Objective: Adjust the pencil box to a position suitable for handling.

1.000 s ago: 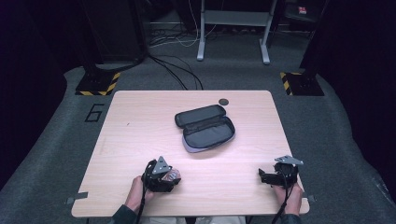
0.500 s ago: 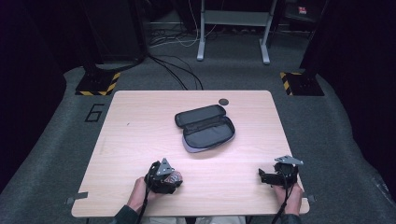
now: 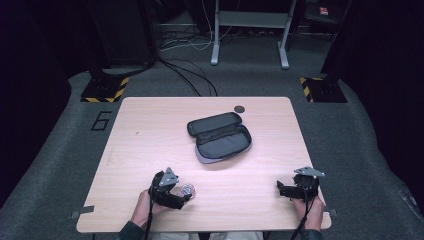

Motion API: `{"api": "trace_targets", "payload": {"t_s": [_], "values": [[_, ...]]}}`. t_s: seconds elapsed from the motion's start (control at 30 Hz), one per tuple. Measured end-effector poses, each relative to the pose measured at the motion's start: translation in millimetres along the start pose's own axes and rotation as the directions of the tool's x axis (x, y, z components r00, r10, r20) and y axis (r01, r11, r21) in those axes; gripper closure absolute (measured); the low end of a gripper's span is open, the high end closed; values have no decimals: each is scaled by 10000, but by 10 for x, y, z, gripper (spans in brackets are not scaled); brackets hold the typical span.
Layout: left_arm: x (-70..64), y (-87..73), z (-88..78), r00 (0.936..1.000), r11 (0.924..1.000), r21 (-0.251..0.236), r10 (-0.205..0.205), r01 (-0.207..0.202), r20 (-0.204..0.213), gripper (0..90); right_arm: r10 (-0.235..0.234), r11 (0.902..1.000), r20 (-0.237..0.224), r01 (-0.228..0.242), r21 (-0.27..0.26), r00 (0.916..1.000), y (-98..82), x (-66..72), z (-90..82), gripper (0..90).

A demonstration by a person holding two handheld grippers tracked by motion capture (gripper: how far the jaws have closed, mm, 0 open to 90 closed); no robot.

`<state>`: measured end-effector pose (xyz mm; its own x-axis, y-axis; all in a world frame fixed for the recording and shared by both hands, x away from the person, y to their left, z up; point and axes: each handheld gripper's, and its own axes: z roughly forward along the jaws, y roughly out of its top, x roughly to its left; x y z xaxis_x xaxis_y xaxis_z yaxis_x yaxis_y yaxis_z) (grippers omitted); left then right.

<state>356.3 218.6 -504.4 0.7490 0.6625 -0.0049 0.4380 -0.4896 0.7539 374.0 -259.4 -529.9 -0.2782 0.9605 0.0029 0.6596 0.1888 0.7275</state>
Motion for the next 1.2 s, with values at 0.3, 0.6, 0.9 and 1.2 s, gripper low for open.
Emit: {"api": "trace_targets", "payload": {"t_s": [0.3, 0.6, 0.9, 1.2], "values": [[293, -265, -318, 9832, 9955, -213, -942, 920, -1562, 3, 21, 10000, 12, -21, 36, 10000, 3, 0, -1, 26], [400, -573, -349, 9483, 9843, 207, -1632, 1753, -2724, 2, 484, 9987, -349, -478, 170, 9982, 87, -38, -19, 0], [421, -610, -287, 9464, 9804, 212, -1834, 1959, -2658, 1, 242, 9997, -1024, -243, 6, 9944, 403, 128, -29, 3], [439, -610, -280, 9465, 9770, 199, -2005, 2123, -2530, 1, 63, 9999, -1724, -77, -77, 9850, 742, 229, 113, 8]]}}
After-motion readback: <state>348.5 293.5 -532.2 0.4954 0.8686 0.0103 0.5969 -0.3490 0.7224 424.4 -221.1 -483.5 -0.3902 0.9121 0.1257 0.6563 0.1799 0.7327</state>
